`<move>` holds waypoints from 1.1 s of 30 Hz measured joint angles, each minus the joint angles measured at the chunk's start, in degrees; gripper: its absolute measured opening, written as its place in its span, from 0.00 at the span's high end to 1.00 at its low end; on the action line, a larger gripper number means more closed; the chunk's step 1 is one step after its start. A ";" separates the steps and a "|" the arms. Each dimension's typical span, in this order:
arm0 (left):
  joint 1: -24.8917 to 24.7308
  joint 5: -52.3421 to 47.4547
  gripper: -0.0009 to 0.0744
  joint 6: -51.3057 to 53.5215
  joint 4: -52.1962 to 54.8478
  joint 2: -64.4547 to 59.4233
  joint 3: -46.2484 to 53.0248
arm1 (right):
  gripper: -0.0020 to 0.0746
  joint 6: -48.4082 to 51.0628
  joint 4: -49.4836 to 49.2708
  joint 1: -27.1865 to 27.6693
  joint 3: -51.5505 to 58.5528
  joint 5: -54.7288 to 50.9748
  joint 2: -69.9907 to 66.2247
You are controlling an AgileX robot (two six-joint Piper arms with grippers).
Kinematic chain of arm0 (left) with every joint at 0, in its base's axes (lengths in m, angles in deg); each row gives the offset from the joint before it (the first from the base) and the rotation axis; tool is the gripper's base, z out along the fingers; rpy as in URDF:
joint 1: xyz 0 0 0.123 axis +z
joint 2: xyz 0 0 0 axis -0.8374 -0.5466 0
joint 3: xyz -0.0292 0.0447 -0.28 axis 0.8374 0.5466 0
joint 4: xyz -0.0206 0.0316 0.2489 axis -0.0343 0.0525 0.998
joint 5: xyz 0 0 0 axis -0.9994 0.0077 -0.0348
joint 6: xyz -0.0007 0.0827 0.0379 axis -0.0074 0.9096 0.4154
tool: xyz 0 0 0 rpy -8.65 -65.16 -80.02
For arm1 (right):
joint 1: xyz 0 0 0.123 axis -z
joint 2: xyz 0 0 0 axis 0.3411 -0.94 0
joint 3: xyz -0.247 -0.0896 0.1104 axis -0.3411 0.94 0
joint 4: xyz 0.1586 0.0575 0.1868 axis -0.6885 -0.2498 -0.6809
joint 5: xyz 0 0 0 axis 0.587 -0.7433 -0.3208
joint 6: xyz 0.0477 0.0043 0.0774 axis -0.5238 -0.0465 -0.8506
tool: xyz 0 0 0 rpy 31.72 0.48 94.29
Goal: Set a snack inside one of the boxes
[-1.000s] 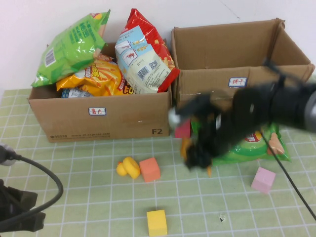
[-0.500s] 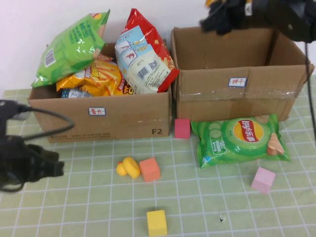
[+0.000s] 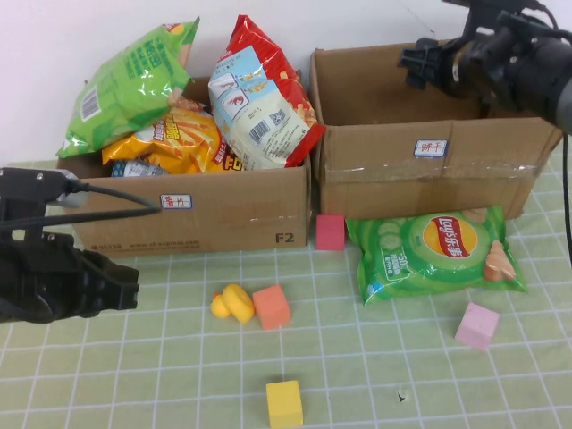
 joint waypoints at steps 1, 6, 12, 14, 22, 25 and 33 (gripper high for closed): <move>0.00 0.15 0.99 0.40 -0.06 0.00 0.00 | 0.18 0.56 -0.43 -0.11 -0.80 -0.99 0.01; 0.00 4.59 0.99 1.85 1.96 1.37 0.00 | 0.19 7.78 -11.41 -0.92 -5.95 -3.63 2.10; 0.00 8.37 0.99 -0.20 9.49 11.13 0.00 | 0.66 22.11 -26.40 -1.17 -7.55 -10.45 10.51; 0.00 8.73 0.99 -0.49 11.93 15.60 0.00 | 0.83 25.49 -27.19 -1.17 -7.68 -12.72 13.63; 0.00 9.00 0.99 -2.66 20.14 35.34 1.20 | 0.96 46.81 -25.13 -2.63 -7.43 -26.14 25.90; 0.00 9.00 0.99 -4.11 21.35 41.62 4.40 | 0.96 48.43 -24.45 -3.25 -2.62 -26.91 29.49; 0.00 12.52 0.99 -7.58 21.57 58.29 18.71 | 0.97 46.41 -24.45 -4.31 28.55 -8.85 42.20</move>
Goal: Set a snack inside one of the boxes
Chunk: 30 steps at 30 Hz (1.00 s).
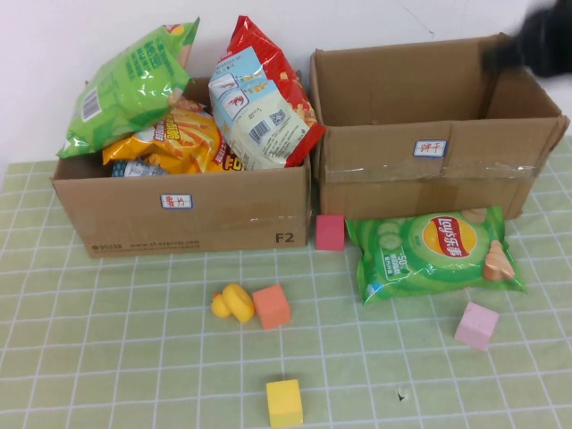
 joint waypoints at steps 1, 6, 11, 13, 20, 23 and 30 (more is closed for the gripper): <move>0.00 0.10 0.99 -0.12 0.00 2.22 1.55 | 0.97 -0.49 -0.17 -0.30 4.30 1.27 1.44; 0.00 -0.88 0.99 -2.74 -0.26 10.53 7.06 | 0.97 -1.74 -1.66 -1.21 22.00 6.17 11.42; 0.00 -2.49 0.99 -4.43 -1.85 12.81 11.68 | 0.97 -2.05 -2.64 -1.33 35.46 8.06 24.26; 0.00 -1.57 0.99 -4.43 -1.85 12.81 13.24 | 0.97 -2.05 -2.76 -1.33 40.08 8.16 29.11; 0.00 2.25 0.99 -4.51 -1.70 12.92 15.24 | 0.97 -2.19 -2.97 -1.43 55.32 8.39 47.95; 0.00 1.07 0.99 -4.51 -1.70 12.92 15.24 | 0.97 -2.19 -3.61 -1.43 59.53 8.14 53.78; 0.00 -6.13 0.99 -4.65 -3.59 12.92 15.24 | 0.97 -2.19 -4.72 -1.43 65.35 5.53 60.02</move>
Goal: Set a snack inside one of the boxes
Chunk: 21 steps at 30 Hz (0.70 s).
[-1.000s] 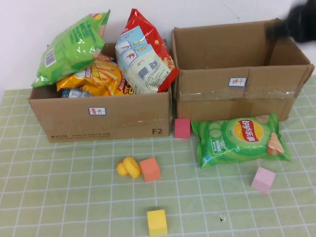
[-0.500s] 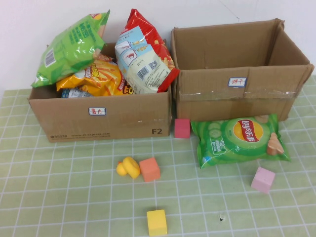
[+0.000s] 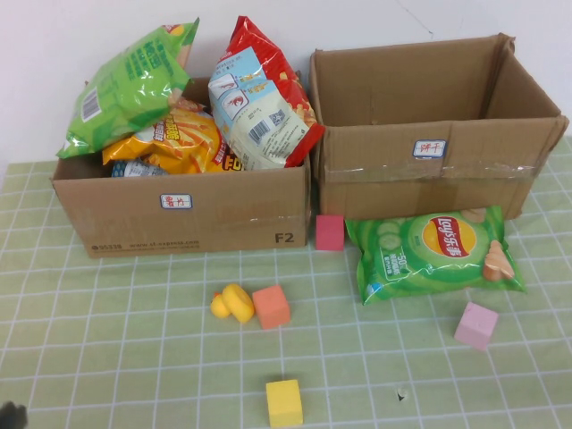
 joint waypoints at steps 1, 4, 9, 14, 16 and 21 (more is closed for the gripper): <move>0.00 -1.06 0.99 -0.03 0.00 0.00 0.00 | 0.97 0.00 0.00 0.00 0.62 -0.12 0.03; 0.00 -4.20 0.99 -0.15 0.00 0.00 0.00 | 0.97 0.00 -0.07 0.00 1.46 -1.14 0.03; 0.00 -7.62 0.99 -0.18 0.00 0.00 0.16 | 0.97 0.00 -0.13 0.00 2.26 -2.70 0.03; 0.00 -7.86 0.99 -1.05 5.43 0.43 1.22 | 0.97 0.00 -0.13 0.00 2.48 -4.09 0.03; 0.00 -5.91 0.99 -5.40 13.91 1.17 1.33 | 0.97 0.00 -0.13 0.00 2.48 -4.57 0.03; 0.00 4.61 0.99 -26.45 35.51 2.68 3.66 | 0.97 0.00 -0.13 0.00 2.48 -4.92 0.03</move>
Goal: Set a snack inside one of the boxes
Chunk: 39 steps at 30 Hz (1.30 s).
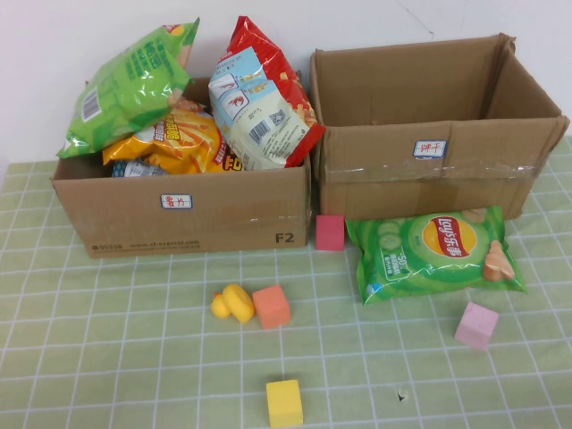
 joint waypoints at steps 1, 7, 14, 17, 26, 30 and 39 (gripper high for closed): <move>0.00 1.73 0.99 -3.65 2.62 0.09 1.15 | 0.97 0.00 0.00 0.00 0.00 0.01 0.00; 0.00 2.08 0.99 -10.38 1.70 0.33 8.17 | 0.97 0.00 0.00 0.00 0.00 0.01 0.00; 0.00 1.82 0.99 -4.27 -2.31 0.33 8.07 | 0.97 0.00 0.00 0.00 0.00 0.01 0.00; 0.00 1.82 0.99 -3.94 -3.38 0.33 8.07 | 0.97 0.00 0.00 0.00 0.00 0.01 0.00; 0.00 1.79 0.99 -10.68 -3.79 0.33 8.07 | 0.97 0.00 -0.08 0.00 0.00 0.01 0.00; 0.00 1.69 0.99 -10.81 -4.56 0.33 8.07 | 0.97 0.00 -0.08 0.00 0.00 0.01 0.00; 0.00 1.69 0.99 -10.94 -5.15 0.33 8.07 | 0.97 0.00 -0.08 0.00 0.00 0.01 0.00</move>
